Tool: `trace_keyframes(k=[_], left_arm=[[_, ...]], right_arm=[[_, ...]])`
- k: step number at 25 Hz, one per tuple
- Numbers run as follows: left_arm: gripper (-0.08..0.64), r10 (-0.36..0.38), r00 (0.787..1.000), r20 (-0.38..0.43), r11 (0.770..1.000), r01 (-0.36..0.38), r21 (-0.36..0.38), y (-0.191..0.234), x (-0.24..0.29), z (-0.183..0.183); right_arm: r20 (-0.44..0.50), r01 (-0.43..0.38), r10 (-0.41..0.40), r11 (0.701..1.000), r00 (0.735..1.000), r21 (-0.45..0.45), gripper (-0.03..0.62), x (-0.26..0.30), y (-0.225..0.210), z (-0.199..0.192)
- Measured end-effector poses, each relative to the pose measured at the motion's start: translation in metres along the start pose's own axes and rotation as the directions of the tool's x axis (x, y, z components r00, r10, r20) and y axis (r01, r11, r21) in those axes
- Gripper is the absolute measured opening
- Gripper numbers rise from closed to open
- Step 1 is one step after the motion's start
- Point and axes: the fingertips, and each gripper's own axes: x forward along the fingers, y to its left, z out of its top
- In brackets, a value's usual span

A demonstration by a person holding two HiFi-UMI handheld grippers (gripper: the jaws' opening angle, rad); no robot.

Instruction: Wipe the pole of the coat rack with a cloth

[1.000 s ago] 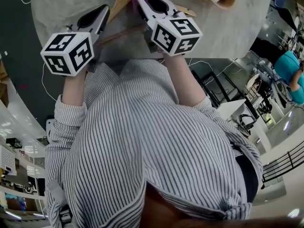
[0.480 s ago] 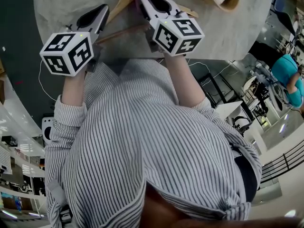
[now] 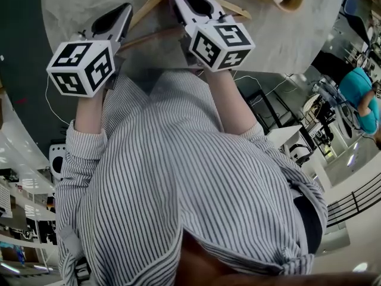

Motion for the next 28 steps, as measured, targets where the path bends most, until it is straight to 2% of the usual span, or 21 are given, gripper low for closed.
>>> trace_keyframes(k=[3, 9, 17, 28], left_arm=[[0.011, 0.004, 1.0, 0.0, 1.0, -0.004, 0.011, -0.001, 0.0, -0.003], [0.011, 0.021, 1.0, 0.013, 0.999, -0.02, -0.031, -0.001, -0.006, -0.017], [0.011, 0.067, 0.997, 0.035, 0.997, -0.066, -0.045, 0.007, -0.02, -0.032], [0.011, 0.139, 0.987, 0.085, 0.983, -0.128, -0.131, 0.02, -0.045, -0.059]], right_arm=[[-0.006, -0.011, 0.011, 1.0, 1.0, -0.003, 0.081, 0.001, 0.003, -0.003], [-0.018, -0.043, 0.043, 0.999, 0.999, -0.014, 0.081, 0.0, 0.01, -0.01], [-0.041, -0.092, 0.091, 0.995, 0.995, -0.038, 0.081, 0.002, 0.027, -0.019], [-0.084, -0.166, 0.159, 0.983, 0.984, -0.075, 0.081, 0.002, 0.056, -0.041]])
